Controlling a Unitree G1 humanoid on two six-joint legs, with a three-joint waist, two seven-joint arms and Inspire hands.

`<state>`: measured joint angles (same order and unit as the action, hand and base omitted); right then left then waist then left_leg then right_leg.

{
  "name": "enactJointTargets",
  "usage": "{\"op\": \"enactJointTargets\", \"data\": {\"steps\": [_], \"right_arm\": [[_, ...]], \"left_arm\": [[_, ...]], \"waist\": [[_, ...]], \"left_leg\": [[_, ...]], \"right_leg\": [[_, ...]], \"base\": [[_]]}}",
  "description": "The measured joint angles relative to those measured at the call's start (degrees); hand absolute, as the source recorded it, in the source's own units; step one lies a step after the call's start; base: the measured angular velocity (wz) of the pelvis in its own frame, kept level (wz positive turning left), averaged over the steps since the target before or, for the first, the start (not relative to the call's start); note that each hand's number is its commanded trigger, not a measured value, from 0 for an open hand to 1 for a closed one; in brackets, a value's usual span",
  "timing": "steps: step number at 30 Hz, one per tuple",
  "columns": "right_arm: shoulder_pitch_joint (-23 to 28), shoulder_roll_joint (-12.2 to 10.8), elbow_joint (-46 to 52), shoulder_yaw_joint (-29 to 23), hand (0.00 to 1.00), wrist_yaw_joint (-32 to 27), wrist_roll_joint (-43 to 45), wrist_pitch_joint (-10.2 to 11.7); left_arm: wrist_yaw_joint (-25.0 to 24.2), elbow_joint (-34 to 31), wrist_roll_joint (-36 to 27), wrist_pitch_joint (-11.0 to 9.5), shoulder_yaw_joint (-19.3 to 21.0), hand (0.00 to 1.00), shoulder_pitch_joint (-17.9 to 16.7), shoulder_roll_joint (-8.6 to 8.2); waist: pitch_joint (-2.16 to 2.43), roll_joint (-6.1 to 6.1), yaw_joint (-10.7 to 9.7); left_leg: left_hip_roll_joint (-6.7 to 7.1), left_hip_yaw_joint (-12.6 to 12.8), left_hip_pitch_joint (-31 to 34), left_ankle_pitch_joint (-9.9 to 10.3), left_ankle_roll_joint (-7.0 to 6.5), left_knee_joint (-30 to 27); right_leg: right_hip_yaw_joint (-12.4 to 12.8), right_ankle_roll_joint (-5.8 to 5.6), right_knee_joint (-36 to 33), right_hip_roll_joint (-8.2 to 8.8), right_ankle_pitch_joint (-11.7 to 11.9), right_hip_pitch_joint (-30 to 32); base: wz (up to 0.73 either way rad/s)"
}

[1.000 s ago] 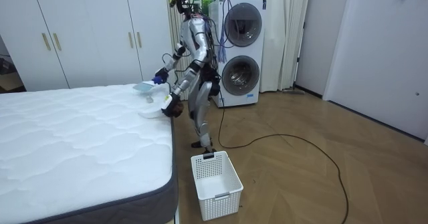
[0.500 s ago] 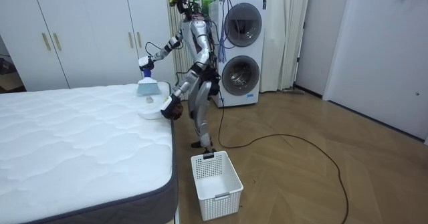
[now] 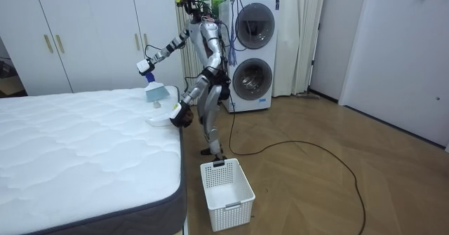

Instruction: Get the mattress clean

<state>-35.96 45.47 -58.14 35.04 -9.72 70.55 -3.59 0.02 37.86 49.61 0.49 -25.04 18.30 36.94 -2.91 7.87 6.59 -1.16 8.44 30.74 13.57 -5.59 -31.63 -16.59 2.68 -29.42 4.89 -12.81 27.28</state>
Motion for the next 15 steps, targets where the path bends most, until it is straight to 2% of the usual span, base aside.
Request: {"op": "enactJointTargets", "data": {"steps": [8, 15], "right_arm": [[0.1, -0.2, -0.7, 2.3, 1.0, -1.9, -0.5, 0.0], [1.5, -0.9, -2.2, 2.4, 1.0, -4.8, -0.9, -0.2]], "left_arm": [[-0.4, 0.2, -0.7, -1.0, -0.3, 1.0, 0.1, -0.01], [-0.1, 0.4, -0.7, -0.9, -0.4, 1.0, 0.3, -0.03]], "waist": [[-0.18, -0.21, 0.2], [-0.89, -1.05, 0.1]], "left_leg": [[0.12, -0.6, -1.0, 0.0, 0.05, 1.5], [0.04, -0.9, -1.4, 0.0, 0.09, 2.1]], "right_leg": [[-0.7, -0.15, 1.7, -0.3, 0.5, -1.5], [-1.1, -0.33, 3.6, -0.74, 1.1, -2.6]], "base": [[0.04], [0.0]]}}
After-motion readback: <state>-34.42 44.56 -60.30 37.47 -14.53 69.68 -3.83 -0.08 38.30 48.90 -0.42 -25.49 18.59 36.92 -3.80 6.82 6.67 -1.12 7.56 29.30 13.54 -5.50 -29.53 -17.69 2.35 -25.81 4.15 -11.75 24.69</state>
